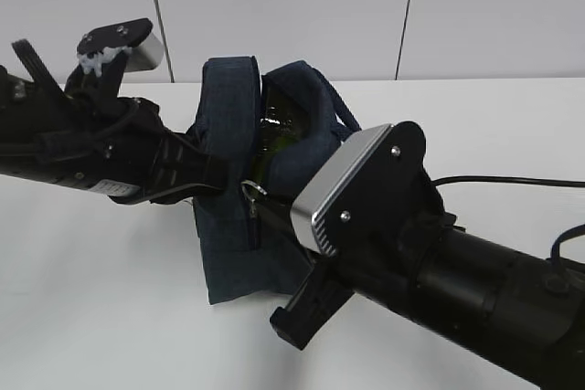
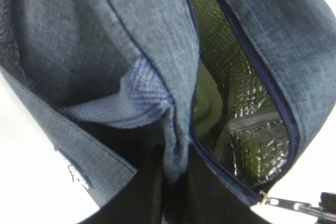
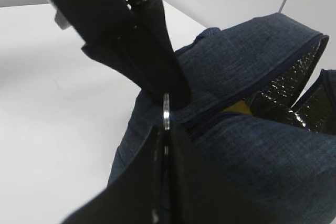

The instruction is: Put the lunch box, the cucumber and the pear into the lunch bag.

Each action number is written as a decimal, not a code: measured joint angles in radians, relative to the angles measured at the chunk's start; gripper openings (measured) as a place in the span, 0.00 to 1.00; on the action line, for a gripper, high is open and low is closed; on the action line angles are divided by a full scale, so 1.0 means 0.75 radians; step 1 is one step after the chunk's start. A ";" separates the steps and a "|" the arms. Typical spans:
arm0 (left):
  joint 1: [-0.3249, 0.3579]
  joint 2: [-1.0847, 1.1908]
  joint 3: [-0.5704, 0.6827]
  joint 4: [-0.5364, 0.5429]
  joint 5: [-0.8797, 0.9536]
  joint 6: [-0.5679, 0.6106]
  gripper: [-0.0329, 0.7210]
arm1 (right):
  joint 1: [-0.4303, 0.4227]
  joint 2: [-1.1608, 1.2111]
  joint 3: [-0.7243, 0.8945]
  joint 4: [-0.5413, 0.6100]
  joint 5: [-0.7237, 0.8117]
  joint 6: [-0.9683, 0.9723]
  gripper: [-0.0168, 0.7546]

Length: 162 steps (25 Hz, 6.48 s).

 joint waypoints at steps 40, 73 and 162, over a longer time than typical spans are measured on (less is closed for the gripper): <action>-0.041 0.014 0.028 0.076 0.171 0.045 0.35 | 0.000 -0.012 0.000 -0.025 -0.040 0.020 0.02; -0.043 0.023 0.050 0.142 0.240 0.051 0.05 | 0.000 -0.012 -0.044 0.047 -0.097 -0.049 0.02; -0.043 0.024 0.052 0.317 0.361 -0.065 0.04 | -0.659 0.273 -0.591 -0.961 0.180 1.164 0.02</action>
